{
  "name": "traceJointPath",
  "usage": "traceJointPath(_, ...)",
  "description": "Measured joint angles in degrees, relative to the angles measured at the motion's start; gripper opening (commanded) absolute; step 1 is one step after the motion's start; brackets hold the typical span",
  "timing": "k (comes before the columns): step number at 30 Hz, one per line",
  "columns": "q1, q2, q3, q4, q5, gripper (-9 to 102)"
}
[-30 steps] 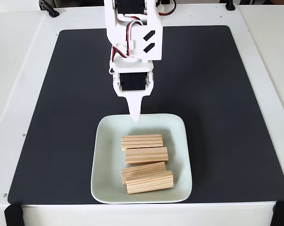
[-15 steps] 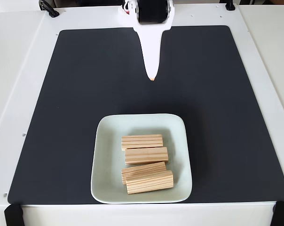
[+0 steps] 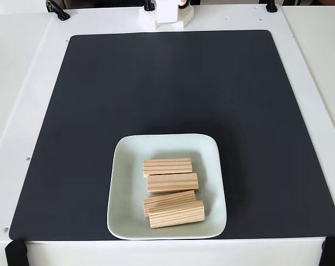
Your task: Pick up the wooden block and place them on the plate.
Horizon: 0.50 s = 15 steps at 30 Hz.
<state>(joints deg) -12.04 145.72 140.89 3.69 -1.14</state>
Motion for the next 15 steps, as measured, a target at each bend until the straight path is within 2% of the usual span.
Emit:
traceJointPath(3,1.58,10.02,8.35,-2.99,1.58,-1)
traceJointPath(7,4.48,23.55,16.35,-2.29,6.24,-1)
traceJointPath(11,4.39,34.72,19.60,8.17,7.56,-1)
traceJointPath(15,4.66,41.57,19.78,23.99,7.73,-1)
